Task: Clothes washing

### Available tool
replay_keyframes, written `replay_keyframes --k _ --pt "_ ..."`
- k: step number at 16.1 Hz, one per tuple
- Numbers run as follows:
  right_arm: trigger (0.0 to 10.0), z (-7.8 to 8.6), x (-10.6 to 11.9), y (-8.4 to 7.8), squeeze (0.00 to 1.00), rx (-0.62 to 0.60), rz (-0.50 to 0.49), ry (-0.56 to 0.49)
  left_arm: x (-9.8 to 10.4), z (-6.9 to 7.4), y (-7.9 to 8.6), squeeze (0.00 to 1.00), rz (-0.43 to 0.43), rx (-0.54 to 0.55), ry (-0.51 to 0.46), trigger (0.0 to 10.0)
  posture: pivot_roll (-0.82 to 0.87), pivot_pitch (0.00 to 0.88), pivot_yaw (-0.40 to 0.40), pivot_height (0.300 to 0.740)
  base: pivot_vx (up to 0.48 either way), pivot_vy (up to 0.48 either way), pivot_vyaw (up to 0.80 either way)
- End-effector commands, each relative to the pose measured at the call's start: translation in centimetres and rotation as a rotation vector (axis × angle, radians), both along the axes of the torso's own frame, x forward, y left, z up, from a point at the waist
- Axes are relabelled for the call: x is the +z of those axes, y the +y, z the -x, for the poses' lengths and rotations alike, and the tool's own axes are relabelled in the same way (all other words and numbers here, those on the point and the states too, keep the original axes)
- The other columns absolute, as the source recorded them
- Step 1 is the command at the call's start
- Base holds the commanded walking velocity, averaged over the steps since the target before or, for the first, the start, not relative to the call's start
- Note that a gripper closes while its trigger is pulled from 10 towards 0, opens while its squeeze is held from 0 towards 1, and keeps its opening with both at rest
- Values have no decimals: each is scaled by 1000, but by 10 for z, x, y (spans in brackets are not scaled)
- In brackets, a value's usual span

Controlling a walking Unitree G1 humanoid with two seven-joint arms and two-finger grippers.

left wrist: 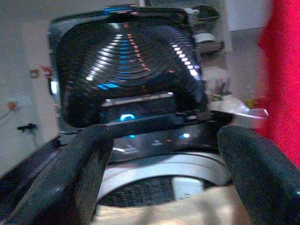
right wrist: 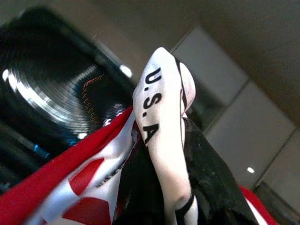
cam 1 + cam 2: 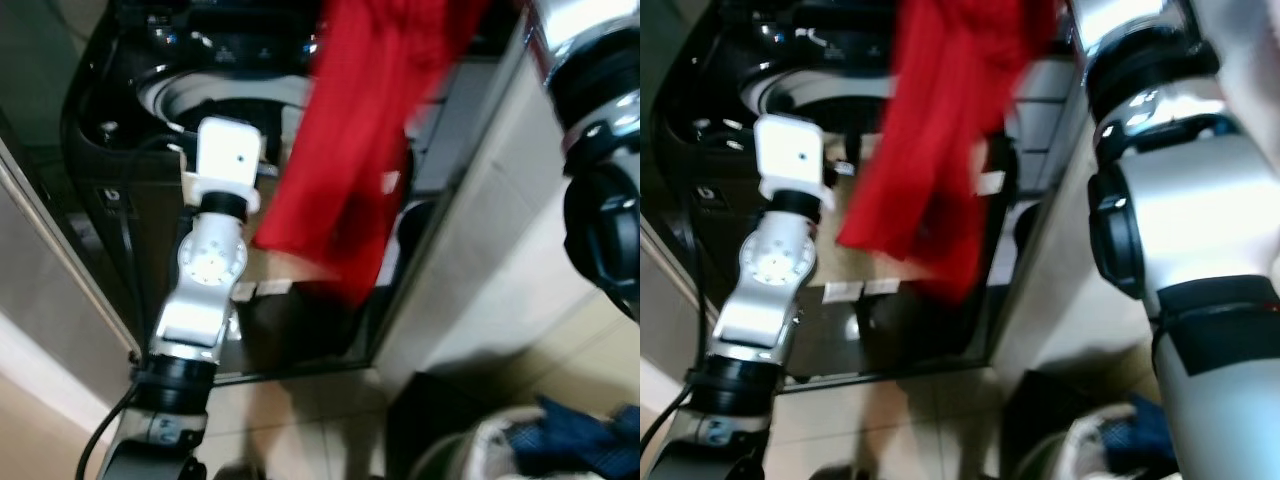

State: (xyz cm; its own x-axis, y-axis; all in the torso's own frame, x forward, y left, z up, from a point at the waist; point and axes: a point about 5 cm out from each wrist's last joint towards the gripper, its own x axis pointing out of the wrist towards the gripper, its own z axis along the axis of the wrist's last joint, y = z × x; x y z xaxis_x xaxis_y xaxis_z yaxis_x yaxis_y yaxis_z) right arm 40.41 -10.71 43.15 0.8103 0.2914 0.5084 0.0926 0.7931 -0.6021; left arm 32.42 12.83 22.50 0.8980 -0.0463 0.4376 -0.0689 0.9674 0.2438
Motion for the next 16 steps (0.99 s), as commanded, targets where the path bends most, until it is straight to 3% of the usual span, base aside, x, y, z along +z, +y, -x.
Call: replay_keyframes --k 1,3,5,9,11,15,16 --pt "0 0 -2 8 0 0 20 -12 -3 2 9 0 -4 42 12 10000 65 0 -100 740 431 0 0" --pt "0 -1 -6 19 0 -7 76 -13 2 8 22 0 18 105 -17 10000 77 0 -104 740 187 369 0" --pt "0 11 21 30 0 -52 153 -155 9 14 26 0 -23 165 -79 10000 106 0 -111 740 0 240 0" --pt "0 16 38 22 0 -225 207 -264 14 18 25 0 -32 169 -99 10000 127 0 -128 740 0 0 0" --pt "0 -1 1 24 0 -157 110 -12 14 20 23 0 -39 172 -102 10000 152 0 -151 740 0 0 0" --pt "0 -20 -72 24 0 -67 -3 326 8 23 25 0 -35 171 -75 10000 170 0 -169 740 0 0 0" --pt "0 -25 -108 17 0 -42 -142 512 7 22 23 0 -45 157 -64 10000 175 0 -170 740 0 0 0"
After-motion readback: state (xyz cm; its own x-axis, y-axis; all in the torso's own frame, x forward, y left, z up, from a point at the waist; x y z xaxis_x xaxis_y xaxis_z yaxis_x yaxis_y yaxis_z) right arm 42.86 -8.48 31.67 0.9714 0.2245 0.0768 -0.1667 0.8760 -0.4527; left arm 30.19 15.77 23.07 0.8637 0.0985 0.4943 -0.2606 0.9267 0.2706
